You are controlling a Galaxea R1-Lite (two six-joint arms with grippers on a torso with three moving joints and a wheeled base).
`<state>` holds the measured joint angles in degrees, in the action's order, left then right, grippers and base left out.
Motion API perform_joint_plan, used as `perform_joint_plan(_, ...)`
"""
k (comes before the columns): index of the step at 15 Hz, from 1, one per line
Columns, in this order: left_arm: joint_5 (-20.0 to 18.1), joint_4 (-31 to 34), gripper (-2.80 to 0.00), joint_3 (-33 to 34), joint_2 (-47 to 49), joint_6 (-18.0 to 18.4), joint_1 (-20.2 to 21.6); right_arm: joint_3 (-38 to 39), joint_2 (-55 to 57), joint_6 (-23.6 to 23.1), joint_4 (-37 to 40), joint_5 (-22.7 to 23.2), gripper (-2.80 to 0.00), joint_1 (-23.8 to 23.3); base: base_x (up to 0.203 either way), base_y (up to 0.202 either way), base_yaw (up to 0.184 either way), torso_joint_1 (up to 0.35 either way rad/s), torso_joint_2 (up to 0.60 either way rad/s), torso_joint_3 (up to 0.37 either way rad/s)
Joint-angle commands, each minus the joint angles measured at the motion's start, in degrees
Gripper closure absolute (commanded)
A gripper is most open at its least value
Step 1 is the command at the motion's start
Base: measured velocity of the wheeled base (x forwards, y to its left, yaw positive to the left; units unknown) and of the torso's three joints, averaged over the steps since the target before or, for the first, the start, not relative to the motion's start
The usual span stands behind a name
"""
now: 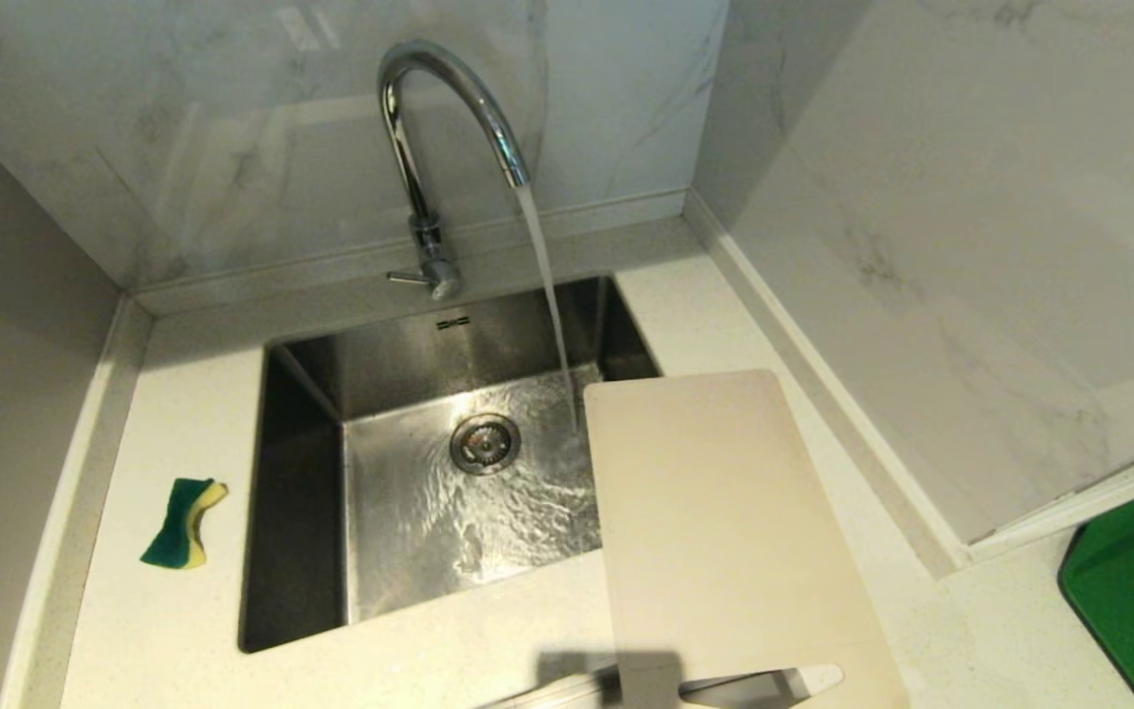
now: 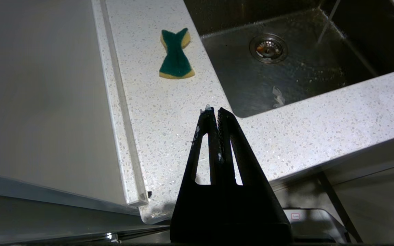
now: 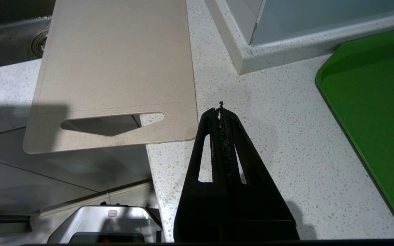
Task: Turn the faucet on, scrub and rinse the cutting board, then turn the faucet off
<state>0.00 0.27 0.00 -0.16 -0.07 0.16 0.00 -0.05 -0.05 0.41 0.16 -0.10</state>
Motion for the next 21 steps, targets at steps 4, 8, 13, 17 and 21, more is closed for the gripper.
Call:
perform_joint_plan(4,0.0,0.0,0.00,0.1,0.1,0.0,0.0,0.0,0.0,0.0,0.0,0.0,0.00,0.0,0.000,0.000,0.000,0.000,0.00,0.000)
perform_joint_plan(8,0.0,0.1,0.00,0.1,0.1,0.0,0.0,0.1,0.0,0.0,0.0,0.0,0.00,0.0,0.000,0.000,0.000,0.000,0.00,0.000)
perform_joint_plan(13,0.0,0.0,0.00,0.2,0.1,0.0,0.0,0.0,0.0,0.0,0.0,0.0,0.00,0.0,0.000,0.000,0.000,0.000,0.00,0.000)
perform_joint_plan(17,0.0,0.0,0.00,0.2,0.1,0.0,0.0,0.1,0.0,0.1,-0.1,-0.1,0.00,0.0,0.000,0.000,0.000,0.000,0.00,0.000)
perform_joint_plan(21,0.0,0.0,0.00,0.1,0.1,0.0,0.0,0.1,0.0,0.1,-0.1,-0.1,0.00,0.0,0.000,0.000,0.000,0.000,0.00,0.000)
